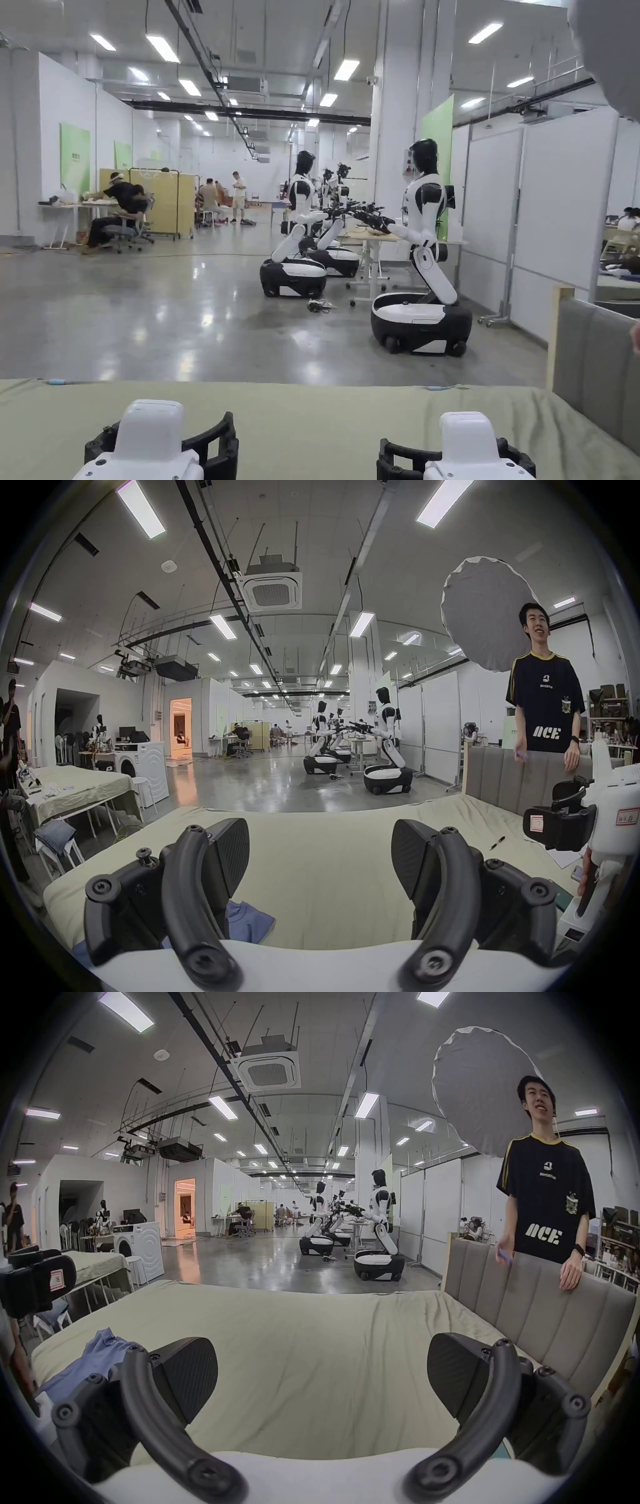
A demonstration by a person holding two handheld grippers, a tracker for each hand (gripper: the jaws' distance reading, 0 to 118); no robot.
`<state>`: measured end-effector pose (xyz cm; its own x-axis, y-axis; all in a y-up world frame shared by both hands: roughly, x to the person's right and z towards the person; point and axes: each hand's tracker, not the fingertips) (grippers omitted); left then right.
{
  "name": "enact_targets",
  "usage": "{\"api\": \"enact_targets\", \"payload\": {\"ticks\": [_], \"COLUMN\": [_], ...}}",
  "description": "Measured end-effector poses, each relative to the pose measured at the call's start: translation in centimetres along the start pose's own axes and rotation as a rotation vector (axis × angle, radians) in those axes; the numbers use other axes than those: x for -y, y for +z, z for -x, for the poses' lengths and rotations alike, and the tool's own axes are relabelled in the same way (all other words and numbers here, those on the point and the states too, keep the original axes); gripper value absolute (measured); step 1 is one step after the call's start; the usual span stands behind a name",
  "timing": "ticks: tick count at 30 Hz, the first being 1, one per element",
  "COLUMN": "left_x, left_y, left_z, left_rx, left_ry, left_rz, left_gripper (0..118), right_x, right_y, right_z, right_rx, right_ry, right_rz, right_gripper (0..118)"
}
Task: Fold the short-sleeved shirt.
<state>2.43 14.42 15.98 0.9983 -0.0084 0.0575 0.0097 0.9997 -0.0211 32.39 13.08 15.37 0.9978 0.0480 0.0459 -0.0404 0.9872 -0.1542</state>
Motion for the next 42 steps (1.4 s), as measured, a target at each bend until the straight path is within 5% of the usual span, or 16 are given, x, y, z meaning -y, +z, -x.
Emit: {"api": "enact_targets", "payload": {"ticks": [2,3,4,5,13,26,31,35,37,38,39,40,41,42], "left_x": [0.1,0.1,0.0,0.6,0.4,-0.4,1.7,8.9,12.8,14.2,15.1,15.6,16.6,17.4], "left_y": [-0.1,-0.1,-0.1,-0.5,1.1,8.0,7.2,-3.3,-4.9,-5.9,-7.0,-7.7,-8.8,-9.7], "left_z": [0.2,0.3,0.4,0.1,1.9,12.7,17.1,25.4,26.7,26.5,26.2,26.0,27.0,27.4], "left_rx": [0.009,0.042,0.066,-0.040,-0.024,-0.330,-0.325,-0.141,-0.235,-0.266,-0.269,-0.253,-0.210,-0.195], "left_ry": [0.006,0.011,0.011,-0.056,0.021,-0.021,-0.061,0.340,0.117,0.032,0.055,0.123,0.223,0.276], "left_rz": [0.006,0.029,0.030,0.053,0.026,0.056,0.444,0.975,1.016,1.005,0.972,0.943,0.922,0.908], "left_gripper": [84,73,12,3,3,3,3,3,4,7,26,68,87,88], "right_x": [-0.1,-0.2,-0.2,0.0,-1.0,-0.9,1.0,3.0,3.9,4.3,4.6,4.8,5.1,5.3], "right_y": [0.4,0.5,0.3,0.2,-0.4,0.8,1.0,0.3,-0.3,-0.7,-1.2,-1.6,-2.3,-2.9], "right_z": [-0.3,-0.4,-0.4,-0.1,0.9,18.9,20.1,19.7,19.2,19.2,19.0,18.7,18.4,18.6], "right_rx": [-0.040,-0.044,0.022,0.088,-0.012,-0.419,-0.433,-0.407,-0.384,-0.368,-0.359,-0.348,-0.342,-0.336], "right_ry": [-0.008,-0.016,-0.004,-0.023,0.010,0.078,0.106,0.136,0.162,0.175,0.178,0.178,0.175,0.174], "right_rz": [0.009,0.015,0.037,0.018,0.015,-0.011,0.019,0.067,0.088,0.093,0.100,0.110,0.127,0.137], "right_gripper": [107,71,0,0,0,0,0,0,0,0,0,0,0,0]}}
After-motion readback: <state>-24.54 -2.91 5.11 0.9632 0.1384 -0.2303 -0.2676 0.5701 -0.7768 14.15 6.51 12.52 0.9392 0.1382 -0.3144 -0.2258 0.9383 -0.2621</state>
